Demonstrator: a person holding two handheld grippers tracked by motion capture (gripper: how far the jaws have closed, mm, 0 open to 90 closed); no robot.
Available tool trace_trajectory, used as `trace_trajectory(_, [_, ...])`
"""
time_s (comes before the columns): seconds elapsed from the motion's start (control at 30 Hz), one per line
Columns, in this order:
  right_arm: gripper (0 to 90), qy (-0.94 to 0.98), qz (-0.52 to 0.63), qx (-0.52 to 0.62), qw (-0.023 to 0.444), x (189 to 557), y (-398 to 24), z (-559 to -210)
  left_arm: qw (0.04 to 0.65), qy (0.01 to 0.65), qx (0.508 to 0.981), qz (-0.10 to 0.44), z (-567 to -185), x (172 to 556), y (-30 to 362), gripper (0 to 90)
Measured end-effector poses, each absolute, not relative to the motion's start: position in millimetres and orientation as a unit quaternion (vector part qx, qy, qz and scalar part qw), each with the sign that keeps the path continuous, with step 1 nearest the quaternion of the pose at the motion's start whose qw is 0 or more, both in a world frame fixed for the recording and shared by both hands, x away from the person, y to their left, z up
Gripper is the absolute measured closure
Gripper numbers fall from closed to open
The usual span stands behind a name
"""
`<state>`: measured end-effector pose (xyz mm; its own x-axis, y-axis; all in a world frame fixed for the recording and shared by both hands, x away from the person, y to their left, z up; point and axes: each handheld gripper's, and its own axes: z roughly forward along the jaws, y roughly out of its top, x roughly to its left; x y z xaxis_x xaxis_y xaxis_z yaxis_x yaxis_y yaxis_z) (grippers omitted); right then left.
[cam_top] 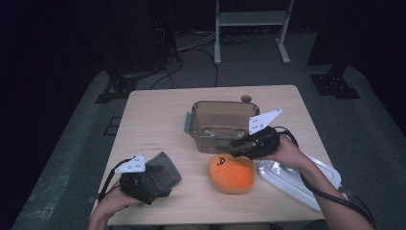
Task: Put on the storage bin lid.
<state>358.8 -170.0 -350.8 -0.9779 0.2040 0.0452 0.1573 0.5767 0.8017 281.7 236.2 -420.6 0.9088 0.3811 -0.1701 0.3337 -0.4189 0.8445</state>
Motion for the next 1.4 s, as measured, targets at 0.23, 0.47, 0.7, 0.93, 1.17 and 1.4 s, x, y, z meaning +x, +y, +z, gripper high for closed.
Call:
trace_trajectory(0.23, [60.2, 0.885, 0.450, 0.114, 0.021, 352, -171, -366, 0.495, 0.212, 0.842, 0.024, -420, 282, 237, 8.4])
trace_trajectory(0.47, [61.5, 0.885, 0.450, 0.118, 0.025, 350, -168, -375, 0.495, 0.211, 0.842, 0.023, -421, 282, 237, 8.4])
trace_trajectory(0.7, [61.5, 0.885, 0.448, 0.123, 0.032, 348, -164, -385, 0.495, 0.213, 0.842, 0.019, -422, 282, 236, 8.4])
trace_trajectory(0.93, [53.5, 0.885, 0.447, 0.128, 0.023, 341, -161, -397, 0.492, 0.210, 0.844, 0.018, -422, 282, 235, 8.4])
trace_trajectory(1.17, [42.1, 0.884, 0.446, 0.139, 0.027, 332, -159, -409, 0.493, 0.212, 0.844, 0.016, -423, 281, 235, 8.4])
trace_trajectory(1.4, [38.7, 0.878, 0.454, 0.147, 0.024, 326, -159, -415, 0.493, 0.213, 0.843, 0.016, -423, 281, 235, 8.4])
